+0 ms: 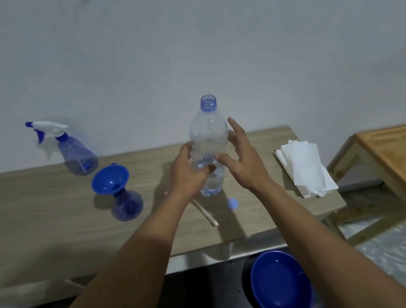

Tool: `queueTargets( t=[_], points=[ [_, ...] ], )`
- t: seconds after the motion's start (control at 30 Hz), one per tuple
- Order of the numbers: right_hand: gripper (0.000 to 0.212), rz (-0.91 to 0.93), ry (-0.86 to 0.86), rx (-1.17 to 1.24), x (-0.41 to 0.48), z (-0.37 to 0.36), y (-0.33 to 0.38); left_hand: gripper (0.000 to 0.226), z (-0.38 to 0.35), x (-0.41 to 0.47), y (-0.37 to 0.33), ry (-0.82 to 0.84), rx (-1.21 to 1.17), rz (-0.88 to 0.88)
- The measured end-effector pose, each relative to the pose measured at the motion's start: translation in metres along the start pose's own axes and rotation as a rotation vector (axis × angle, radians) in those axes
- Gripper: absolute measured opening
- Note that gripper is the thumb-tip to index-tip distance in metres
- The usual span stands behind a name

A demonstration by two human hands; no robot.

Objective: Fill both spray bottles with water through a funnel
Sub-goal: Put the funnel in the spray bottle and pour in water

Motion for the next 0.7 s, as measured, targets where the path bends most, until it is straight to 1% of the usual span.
queueTargets(
  t=[0.03,0.1,0.17,0.2,0.23,0.3,0.37,0.4,0.47,0.53,0.6,0.7],
  points=[
    [0.092,0.012,0.019,0.028,0.006,-0.003,0.005,0.069,0.008,-0.006,0.001,-0.045,-0.001,-0.001],
    [0.098,0.012,0.029,0.059,0.013,-0.01,0.007,0.053,0.031,-0.023,0.002,-0.195,0.01,-0.058],
    [0.096,0.02,0.007,0.051,0.016,-0.015,0.006,0.037,0.059,-0.044,0.004,-0.374,0.05,-0.154],
    [0.095,0.029,-0.026,0.033,0.017,-0.013,0.004,0.034,0.071,-0.054,0.004,-0.465,0.075,-0.196],
    [0.092,0.04,-0.055,0.024,0.017,-0.013,0.002,0.034,0.084,-0.062,0.007,-0.559,0.11,-0.221],
    [0.087,0.063,-0.097,0.023,0.019,-0.015,-0.001,0.041,0.111,-0.074,0.016,-0.743,0.168,-0.231],
    [0.08,0.062,-0.116,0.031,0.019,-0.024,0.001,0.056,0.14,-0.078,0.03,-0.892,0.193,-0.177],
    [0.079,0.057,-0.127,0.046,0.018,-0.029,0.002,0.066,0.151,-0.075,0.038,-0.922,0.199,-0.136],
    [0.082,0.063,-0.145,0.055,0.018,-0.036,0.004,0.088,0.166,-0.066,0.053,-0.866,0.183,-0.035],
    [0.088,0.074,-0.156,0.012,0.021,-0.038,0.006,0.107,0.174,-0.051,0.066,-0.735,0.158,0.059],
    [0.092,0.091,-0.152,-0.018,0.026,-0.037,0.009,0.116,0.179,-0.039,0.077,-0.627,0.114,0.127],
    [0.092,0.134,-0.117,-0.05,0.039,-0.033,0.023,0.121,0.187,-0.025,0.089,-0.541,0.039,0.171]
  ],
)
Point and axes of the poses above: each hand's wrist, its own x-axis towards the middle knuckle, its own z-axis out of the back of the hand, y = z × x, the point moved 8 cm from there along x, towards the middle knuckle, and after that the axes turned 11 degrees about z, right-handed, at the moved point
